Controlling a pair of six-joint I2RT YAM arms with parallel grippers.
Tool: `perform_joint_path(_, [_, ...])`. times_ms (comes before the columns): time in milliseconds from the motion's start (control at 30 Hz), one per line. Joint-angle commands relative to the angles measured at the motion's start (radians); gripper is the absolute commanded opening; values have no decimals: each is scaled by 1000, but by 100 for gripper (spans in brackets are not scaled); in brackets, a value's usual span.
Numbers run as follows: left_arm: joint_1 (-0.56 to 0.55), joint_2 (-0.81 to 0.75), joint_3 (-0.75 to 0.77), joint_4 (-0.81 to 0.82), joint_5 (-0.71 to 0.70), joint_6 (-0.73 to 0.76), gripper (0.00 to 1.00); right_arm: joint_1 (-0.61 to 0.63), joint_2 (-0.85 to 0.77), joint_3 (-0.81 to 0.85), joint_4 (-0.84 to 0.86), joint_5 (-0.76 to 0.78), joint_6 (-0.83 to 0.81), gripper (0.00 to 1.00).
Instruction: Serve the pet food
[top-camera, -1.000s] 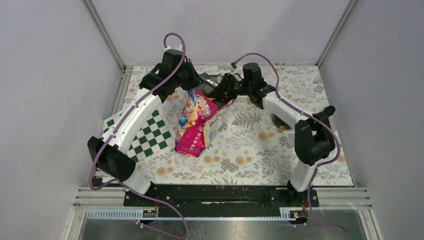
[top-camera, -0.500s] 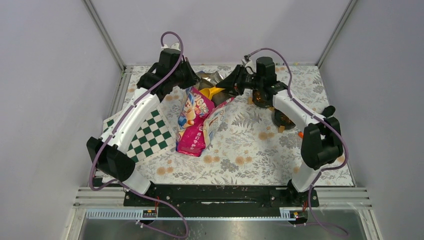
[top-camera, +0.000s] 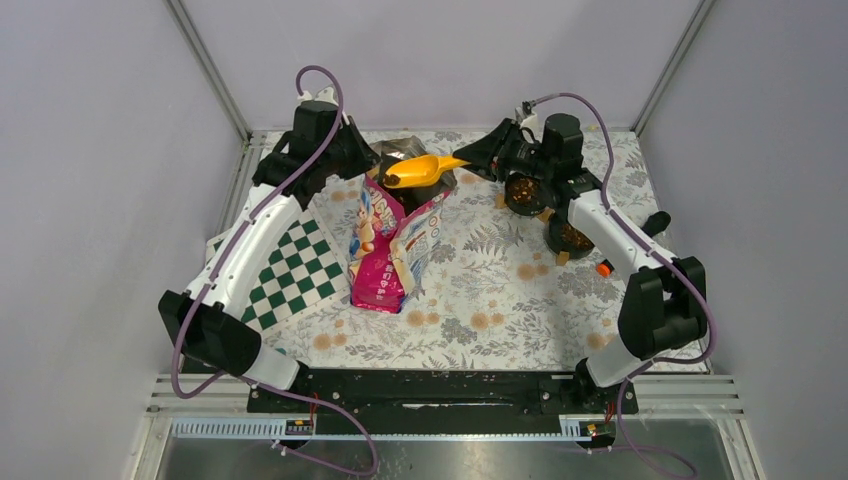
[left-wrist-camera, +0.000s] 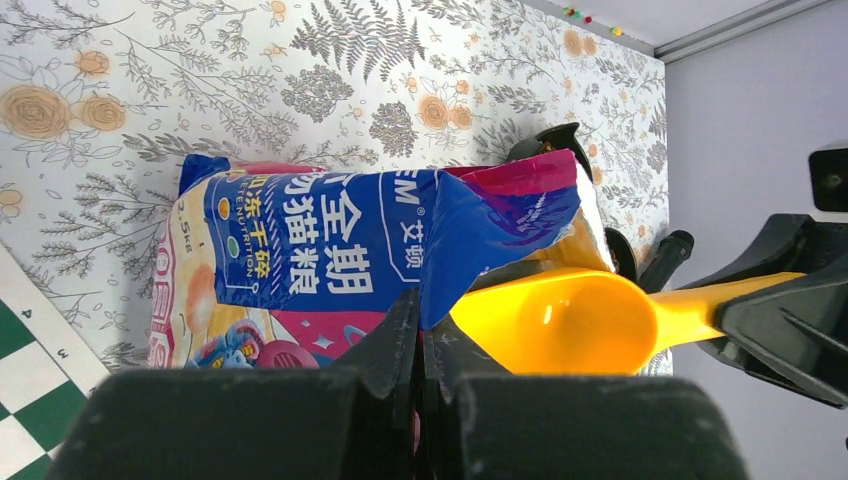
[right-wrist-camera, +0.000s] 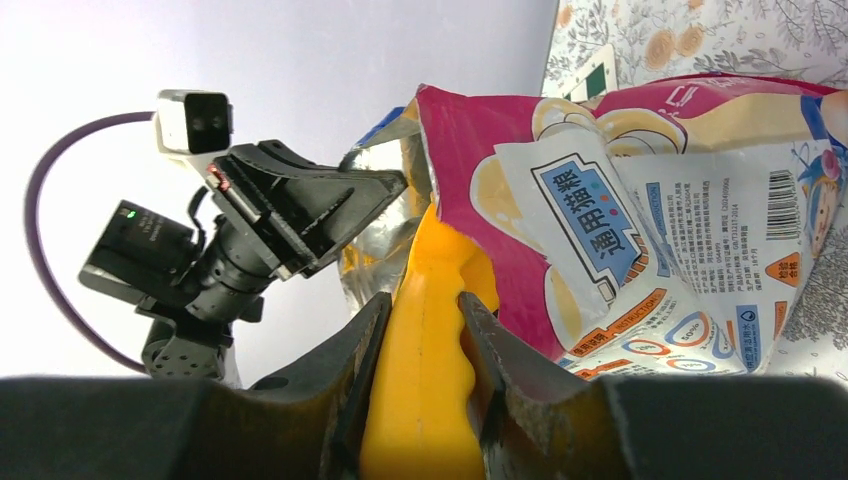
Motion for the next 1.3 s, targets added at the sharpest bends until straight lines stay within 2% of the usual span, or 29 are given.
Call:
perform_joint_path(0, [21, -57, -8, 135, 23, 18, 0, -14, -68, -20, 153, 2, 65, 0])
perform_joint_path(233, [37, -72, -12, 135, 37, 34, 0, -27, -67, -70, 289, -18, 173, 0])
perform_joint_path(333, [41, -74, -14, 143, 57, 36, 0, -27, -66, -67, 269, -13, 156, 0])
perform_joint_path(500, [41, -63, -14, 166, 130, 15, 0, 1, -90, 10, -20, 53, -90, 0])
perform_joint_path(633, [38, -51, -16, 181, 176, -28, 0, 67, -93, 126, -336, 185, -298, 0])
perform_joint_path(867, [23, -34, -12, 180, 172, -50, 0, 209, 3, 343, -652, 364, -539, 0])
perform_joint_path(967, [10, -22, -6, 181, 176, -56, 0, 269, 55, 405, -729, 420, -611, 0])
perform_joint_path(1267, [-1, 1, 6, 144, 129, -75, 0, 334, 173, 410, -763, 510, -670, 0])
